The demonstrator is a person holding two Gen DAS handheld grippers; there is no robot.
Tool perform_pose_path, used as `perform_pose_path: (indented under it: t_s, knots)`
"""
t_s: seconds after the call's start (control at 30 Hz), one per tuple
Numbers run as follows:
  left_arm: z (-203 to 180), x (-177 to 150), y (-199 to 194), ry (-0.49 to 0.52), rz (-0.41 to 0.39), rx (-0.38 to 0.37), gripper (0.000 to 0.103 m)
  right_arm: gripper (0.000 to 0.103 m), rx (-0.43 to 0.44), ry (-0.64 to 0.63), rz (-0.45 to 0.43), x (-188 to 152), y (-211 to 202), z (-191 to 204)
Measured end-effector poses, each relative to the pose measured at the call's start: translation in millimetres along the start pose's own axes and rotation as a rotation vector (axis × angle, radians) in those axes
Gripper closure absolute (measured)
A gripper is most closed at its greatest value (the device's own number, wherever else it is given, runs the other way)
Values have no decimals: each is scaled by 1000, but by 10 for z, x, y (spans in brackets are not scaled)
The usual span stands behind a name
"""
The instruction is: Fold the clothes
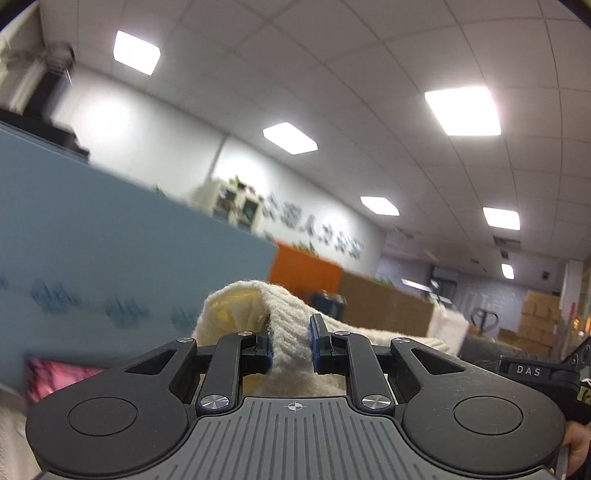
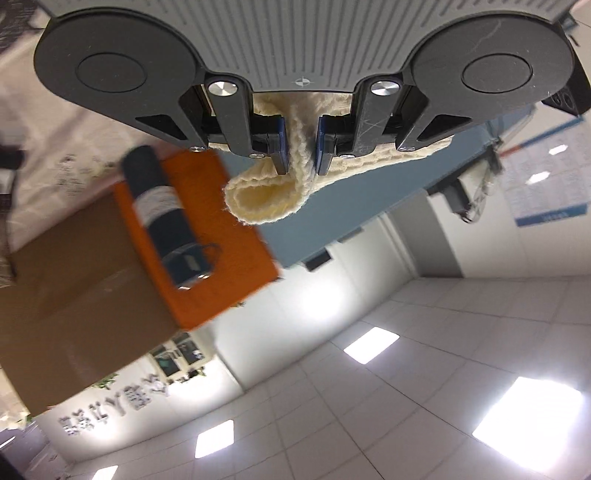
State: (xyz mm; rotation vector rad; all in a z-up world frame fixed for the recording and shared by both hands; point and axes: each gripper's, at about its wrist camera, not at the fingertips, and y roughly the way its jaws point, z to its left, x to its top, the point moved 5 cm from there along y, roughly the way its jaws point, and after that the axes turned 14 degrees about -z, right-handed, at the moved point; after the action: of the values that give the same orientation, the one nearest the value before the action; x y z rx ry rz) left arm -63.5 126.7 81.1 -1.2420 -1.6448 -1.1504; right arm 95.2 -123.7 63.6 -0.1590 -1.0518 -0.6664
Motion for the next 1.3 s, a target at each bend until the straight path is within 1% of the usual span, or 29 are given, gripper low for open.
perform_pose_path:
  t_s: [0.07,0.17,0.23,0.3,0.33,0.37,0.43,0.5,0.57,0.6,0.7,0.8,0.87,0.9,0.93,0.97,1.03,1.1,1.2,1.3]
  knots:
    - [-32,-238,19,7,78,-20,86,89,-44,-22,51,-104,-103,-203]
    - [-110,-465,-73,31,156,-52,86,89,-85,-76,144,-305,-264,-424]
    - [-163,-605,-144,48,204,-74,86,89,-88,-109,193,-399,-377,-507]
    - [-210,-657,-199,71,224,-92,86,86,-84,-134,222,-458,-500,-535]
    - [-230,-665,-240,78,228,-102,86,81,-82,-146,233,-480,-563,-545]
    - [-248,-667,-289,81,231,-113,86,78,-83,-154,240,-489,-612,-550]
    - [-310,-672,-397,91,238,-133,86,48,-74,-149,239,-465,-699,-557]
    - [-395,-689,-510,113,246,-151,86,39,-65,-133,223,-417,-785,-563]
    - [-463,-696,-601,131,255,-168,86,32,-61,-85,193,-326,-837,-592]
    - [-477,-696,-643,134,259,-177,86,26,-57,-53,177,-285,-853,-617]
    - [-522,-736,-765,161,282,-202,86,24,-74,44,149,-206,-847,-730]
    - [-565,-787,-848,181,311,-222,86,24,-85,137,154,-200,-781,-836]
    - [-587,-800,-904,193,326,-231,86,26,-79,186,169,-214,-733,-877]
    - [-598,-807,-932,199,333,-236,86,33,-84,204,171,-220,-724,-893]
    - [-600,-815,-958,202,339,-237,86,45,-84,218,180,-227,-719,-902]
    - [-596,-824,-982,204,345,-237,86,51,-80,223,193,-238,-720,-902]
    - [-587,-833,-1019,206,349,-234,85,73,-68,219,211,-271,-747,-875]
    - [-587,-831,-1053,209,349,-230,85,85,-28,207,214,-280,-809,-808]
    - [-590,-823,-1113,212,352,-231,85,90,11,176,213,-275,-965,-692]
    - [-581,-815,-1183,216,364,-235,85,90,45,145,218,-280,-1196,-575]
